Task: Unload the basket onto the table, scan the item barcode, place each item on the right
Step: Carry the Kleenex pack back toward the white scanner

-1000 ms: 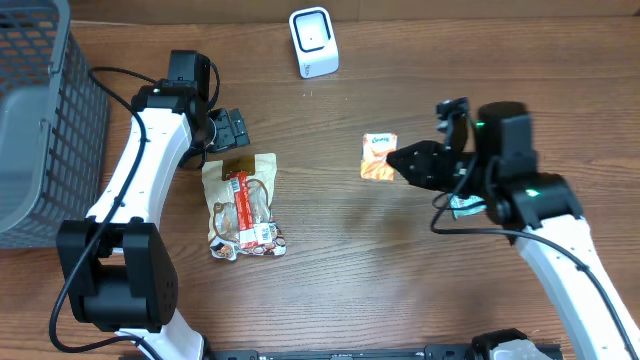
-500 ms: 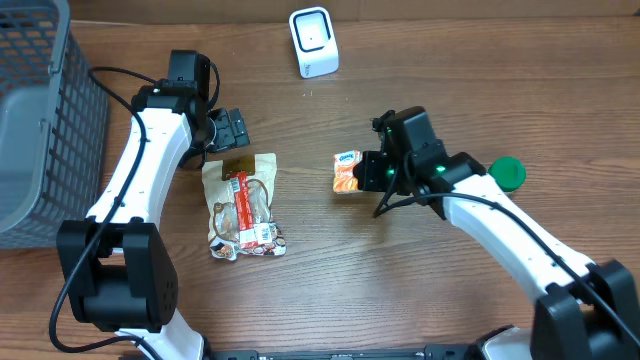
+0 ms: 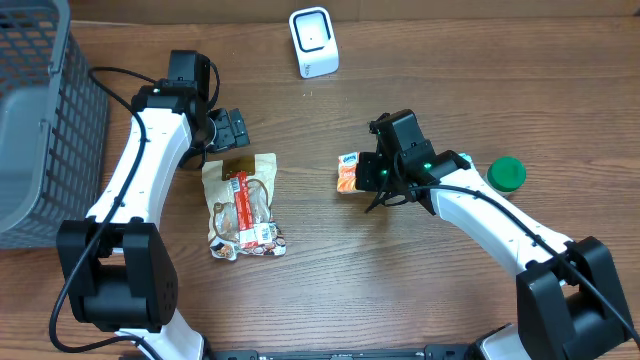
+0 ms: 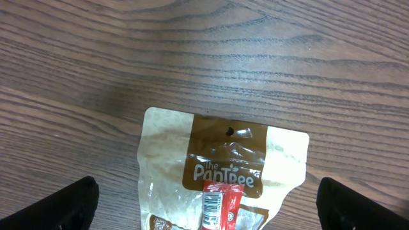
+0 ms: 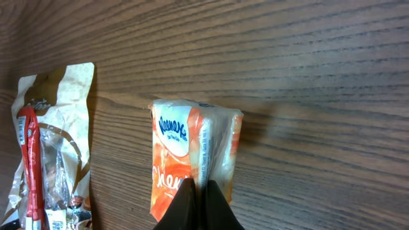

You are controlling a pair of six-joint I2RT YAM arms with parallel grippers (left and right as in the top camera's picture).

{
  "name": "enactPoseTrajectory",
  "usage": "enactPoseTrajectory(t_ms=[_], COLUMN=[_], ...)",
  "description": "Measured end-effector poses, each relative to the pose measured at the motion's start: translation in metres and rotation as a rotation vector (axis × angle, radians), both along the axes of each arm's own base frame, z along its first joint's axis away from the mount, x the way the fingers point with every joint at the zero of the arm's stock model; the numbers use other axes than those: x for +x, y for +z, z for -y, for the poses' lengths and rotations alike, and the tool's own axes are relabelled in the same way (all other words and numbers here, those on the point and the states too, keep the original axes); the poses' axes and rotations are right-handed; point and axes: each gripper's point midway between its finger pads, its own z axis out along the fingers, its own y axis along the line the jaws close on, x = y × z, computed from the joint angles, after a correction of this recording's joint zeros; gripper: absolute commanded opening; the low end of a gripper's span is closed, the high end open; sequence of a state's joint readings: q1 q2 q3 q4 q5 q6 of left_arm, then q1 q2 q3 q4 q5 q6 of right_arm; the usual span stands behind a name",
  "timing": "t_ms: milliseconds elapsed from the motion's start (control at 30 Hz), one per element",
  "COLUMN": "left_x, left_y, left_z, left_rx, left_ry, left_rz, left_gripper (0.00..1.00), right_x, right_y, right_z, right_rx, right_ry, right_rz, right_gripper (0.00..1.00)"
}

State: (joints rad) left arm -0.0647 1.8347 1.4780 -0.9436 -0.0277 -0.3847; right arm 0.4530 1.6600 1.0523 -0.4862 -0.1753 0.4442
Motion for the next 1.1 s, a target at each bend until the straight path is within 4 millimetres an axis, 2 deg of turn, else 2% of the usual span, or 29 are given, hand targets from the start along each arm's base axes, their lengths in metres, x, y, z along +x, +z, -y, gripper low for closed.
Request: enactPoseTrajectory(t_ms=[567, 733, 800, 867, 933, 967, 1100], left_x=[0.0, 0.0, 0.0, 0.0, 0.0, 0.0, 0.0], left_y=[0.0, 0.0, 0.0, 0.0, 0.0, 0.0, 0.0], left_z=[0.0, 0.0, 0.0, 0.0, 0.0, 0.0, 0.0], left_rx=[0.0, 0.0, 0.0, 0.0, 0.0, 0.0, 0.0], left_ry=[0.0, 0.0, 0.0, 0.0, 0.0, 0.0, 0.0], left_rz=[0.0, 0.0, 0.0, 0.0, 0.0, 0.0, -0.001], left_gripper=[1.0, 1.0, 1.0, 1.0, 1.0, 1.0, 1.0], right_x=[0.008, 0.005, 0.011, 0.02, 0.033, 0.043, 0.062], right_y=[0.003, 0.007, 0.02, 0.042, 0.073, 0.095, 0.161], right_z=[0.002, 0.005, 0.003, 0.001, -0.001, -0.004, -0.007], right_rx=[-0.011, -0.032, -0.034, -0.039, -0.034, -0.023, -0.03], right_ry=[-0.015, -0.019, -0.023, -0.03, -0.042, -0.049, -0.044], right_rz=[0.037, 0.007, 0.019, 0.038, 0.084, 0.126, 0.215], right_gripper=[0.04, 0.04, 0.04, 0.03, 0.03, 0.04, 0.04])
